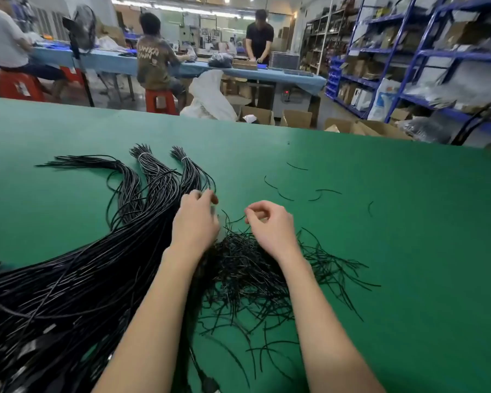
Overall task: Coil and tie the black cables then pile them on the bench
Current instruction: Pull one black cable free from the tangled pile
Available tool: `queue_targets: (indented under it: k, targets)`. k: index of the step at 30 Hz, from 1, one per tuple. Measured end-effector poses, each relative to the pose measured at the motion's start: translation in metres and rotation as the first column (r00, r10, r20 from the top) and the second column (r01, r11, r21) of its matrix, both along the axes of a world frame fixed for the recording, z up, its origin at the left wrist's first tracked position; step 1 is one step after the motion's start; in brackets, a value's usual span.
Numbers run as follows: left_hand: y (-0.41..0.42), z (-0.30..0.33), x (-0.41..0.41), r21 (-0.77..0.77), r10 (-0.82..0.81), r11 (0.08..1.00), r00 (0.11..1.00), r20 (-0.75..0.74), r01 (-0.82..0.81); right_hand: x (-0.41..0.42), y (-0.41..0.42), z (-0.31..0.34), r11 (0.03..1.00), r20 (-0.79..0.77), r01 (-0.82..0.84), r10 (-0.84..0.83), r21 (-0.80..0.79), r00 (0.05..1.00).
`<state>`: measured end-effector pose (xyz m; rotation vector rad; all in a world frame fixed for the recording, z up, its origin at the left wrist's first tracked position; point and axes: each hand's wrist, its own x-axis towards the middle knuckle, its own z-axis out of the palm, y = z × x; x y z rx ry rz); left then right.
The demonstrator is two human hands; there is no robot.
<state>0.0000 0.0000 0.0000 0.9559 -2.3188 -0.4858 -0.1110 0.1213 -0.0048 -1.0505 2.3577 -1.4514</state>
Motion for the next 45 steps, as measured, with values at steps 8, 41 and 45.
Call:
queue_targets:
  k: [8,41,45]
  targets:
    - [-0.007,-0.009,0.000,-0.037,0.103,0.995,0.885,0.455,-0.097,0.015,-0.003,-0.009,0.995,-0.122,-0.006,0.018,0.104,0.992]
    - [-0.001,0.013,-0.004,0.768,-0.049,0.473,0.884,-0.466,0.431,0.039,-0.010,0.014,0.926,0.411,-0.297,0.371,-0.233,0.833]
    - [-0.012,0.001,-0.005,0.853,0.113,0.409,0.910,-0.399,0.324,0.039,-0.004,0.026,0.905,0.480,-0.275,0.409,-0.326,0.777]
